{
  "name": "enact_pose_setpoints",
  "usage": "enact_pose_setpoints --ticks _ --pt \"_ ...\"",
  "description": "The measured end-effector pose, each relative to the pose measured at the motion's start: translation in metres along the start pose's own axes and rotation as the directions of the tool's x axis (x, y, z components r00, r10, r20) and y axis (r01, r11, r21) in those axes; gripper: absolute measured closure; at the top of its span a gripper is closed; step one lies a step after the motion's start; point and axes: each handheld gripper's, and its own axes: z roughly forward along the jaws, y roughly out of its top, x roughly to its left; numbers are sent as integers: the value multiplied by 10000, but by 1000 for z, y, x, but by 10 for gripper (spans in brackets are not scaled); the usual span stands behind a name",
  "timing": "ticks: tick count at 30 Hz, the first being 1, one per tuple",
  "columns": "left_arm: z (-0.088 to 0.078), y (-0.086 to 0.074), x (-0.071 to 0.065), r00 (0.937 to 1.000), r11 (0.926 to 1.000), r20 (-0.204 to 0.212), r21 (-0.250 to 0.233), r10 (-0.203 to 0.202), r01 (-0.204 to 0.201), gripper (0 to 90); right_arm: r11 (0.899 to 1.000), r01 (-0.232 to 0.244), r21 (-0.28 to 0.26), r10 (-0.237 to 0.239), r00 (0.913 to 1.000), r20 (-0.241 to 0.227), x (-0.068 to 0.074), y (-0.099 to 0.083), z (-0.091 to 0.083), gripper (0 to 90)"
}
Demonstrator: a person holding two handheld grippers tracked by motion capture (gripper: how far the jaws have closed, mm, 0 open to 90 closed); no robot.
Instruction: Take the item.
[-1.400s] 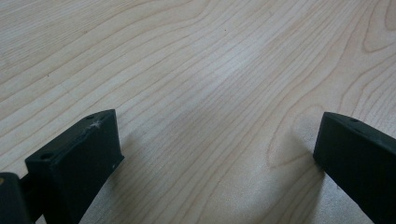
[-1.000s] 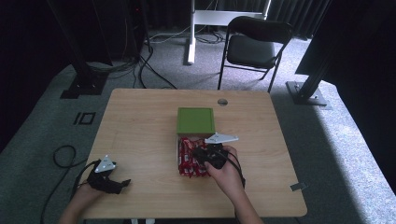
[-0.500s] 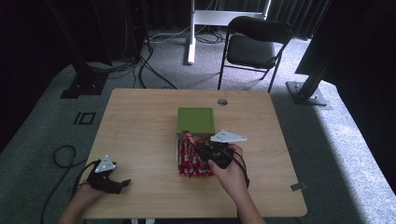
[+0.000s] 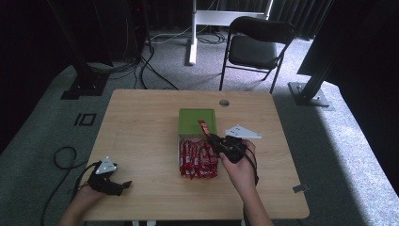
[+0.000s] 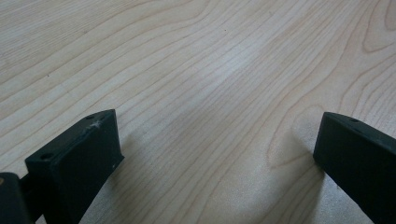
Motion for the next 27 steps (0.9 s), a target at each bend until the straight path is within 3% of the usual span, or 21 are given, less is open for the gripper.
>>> enact_pose_setpoints --ticks 4,6,7,9,12,17,19,27 --pt "0 0 0 10000 10000 -7 2 26 -26 15 9991 -325 -255 339 9979 544 -14 0 -2 801" --pt "0 0 0 10000 10000 -2 2 11 -11 16 9980 -397 -493 454 9918 1192 -23 -3 -3 800" --pt "0 0 0 10000 10000 -4 2 10 -10 16 9980 -397 -493 454 9918 1192 -23 -3 -3 800" --pt "0 0 0 10000 10000 -7 -5 10 -10 16 9961 -541 -703 656 9826 1736 -32 -7 -1 800" --pt "0 0 0 10000 10000 -5 -4 10 -10 16 9939 -697 -850 852 9772 1944 -38 -10 0 800" --pt "0 0 0 10000 10000 -6 -2 2 -2 15 9951 -665 -738 851 9534 2895 -51 -21 9 800" --pt "0 0 0 10000 10000 -3 4 7 -7 15 9917 -981 -828 1180 9503 2881 -55 -25 13 800" --pt "0 0 0 10000 10000 -2 4 6 -6 15 9891 -1329 -636 1466 9314 3332 -65 -43 34 800"
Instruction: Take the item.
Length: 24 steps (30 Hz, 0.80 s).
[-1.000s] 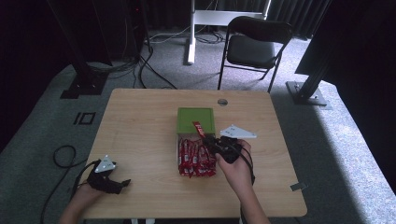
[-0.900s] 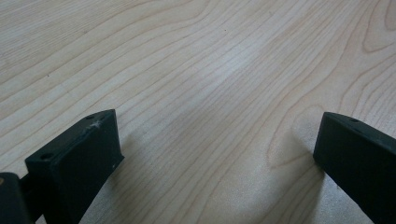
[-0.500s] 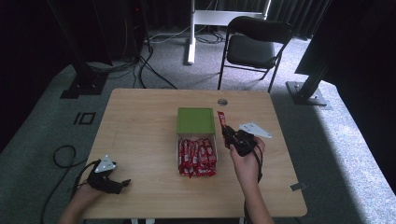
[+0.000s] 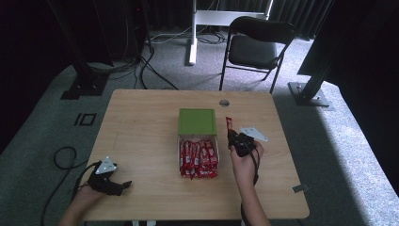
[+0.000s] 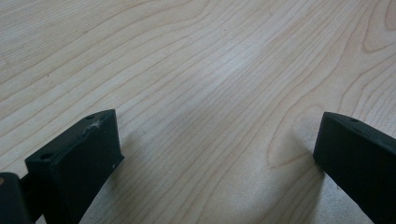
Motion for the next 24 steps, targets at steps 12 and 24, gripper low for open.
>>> enact_pose_setpoints --ticks 12,24 --pt "0 0 0 10000 10000 -1 17 19 -19 16 9938 -568 952 563 9984 77 -7 -31 34 800" --pt "0 0 0 10000 10000 -2 6 -9 9 16 9824 -1088 1518 1076 9941 162 -13 -45 54 800"
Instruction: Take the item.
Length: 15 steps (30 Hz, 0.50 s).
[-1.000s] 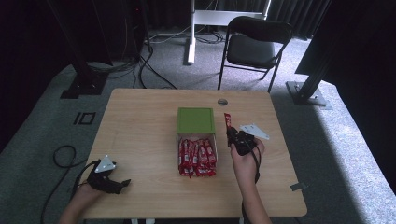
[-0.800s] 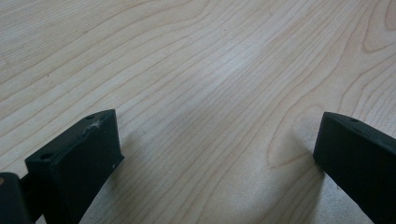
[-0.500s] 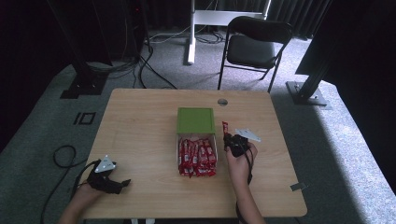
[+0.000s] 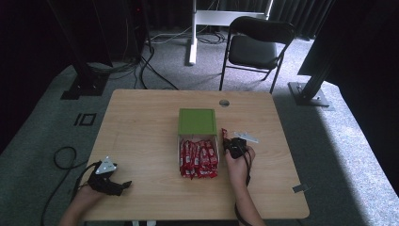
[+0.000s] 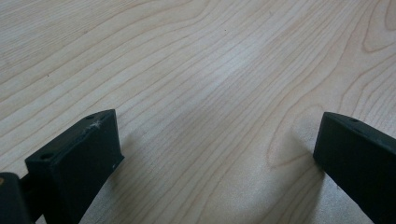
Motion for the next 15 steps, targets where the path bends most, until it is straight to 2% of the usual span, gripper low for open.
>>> enact_pose_setpoints --ticks 10,13,15 --pt "0 0 0 10000 10000 1 -7 -8 8 16 9990 -191 414 186 9997 139 -3 -3 13 799" --pt "0 0 0 10000 10000 2 -7 -10 10 16 9985 -187 505 183 9998 86 -3 -4 15 798" --pt "0 0 0 10000 10000 4 -7 -12 12 16 9981 -356 506 357 9994 -13 -4 -5 16 798"
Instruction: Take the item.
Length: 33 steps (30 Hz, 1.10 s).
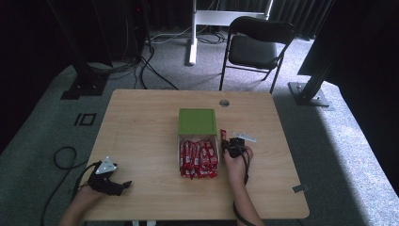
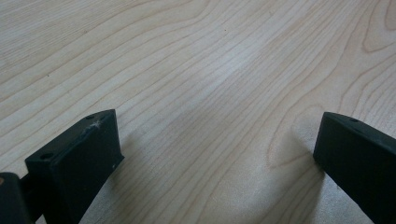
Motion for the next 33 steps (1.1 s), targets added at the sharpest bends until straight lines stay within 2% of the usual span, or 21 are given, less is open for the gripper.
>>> enact_pose_setpoints --ticks 6,9,12,16,21,23,24,28,30,33 --pt "0 0 0 10000 10000 -5 0 5 -5 15 10000 -15 44 14 9999 100 -1 0 3 795" --pt "0 0 0 10000 10000 -3 0 4 -4 16 9998 66 168 -64 10000 -67 0 1 3 786" --pt "0 0 0 10000 10000 -1 0 1 -1 16 9998 153 110 -150 9997 -200 0 1 1 704" --pt "0 0 0 10000 10000 0 1 3 -3 16 9978 513 -425 -520 9985 -147 -3 4 -6 566" --pt "0 0 0 10000 10000 0 1 3 -3 15 9938 417 -1034 -457 9983 -359 -8 9 -15 389" --pt "0 0 0 10000 10000 1 1 3 -3 16 9912 745 -1098 -767 9969 -154 -11 11 -19 327" --pt "0 0 0 10000 10000 0 0 3 -3 16 9898 956 -1055 -967 9953 -50 -12 12 -20 319" --pt "0 0 0 10000 10000 1 0 3 -3 16 9889 1276 -765 -1294 9914 -192 -18 14 -26 292" --pt "0 0 0 10000 10000 1 1 3 -3 16 9850 1493 -864 -1522 9879 -281 -20 14 -28 290" --pt "0 0 0 10000 10000 1 -2 1 -1 16 9858 1426 -883 -1472 9880 -477 -24 13 -31 272"
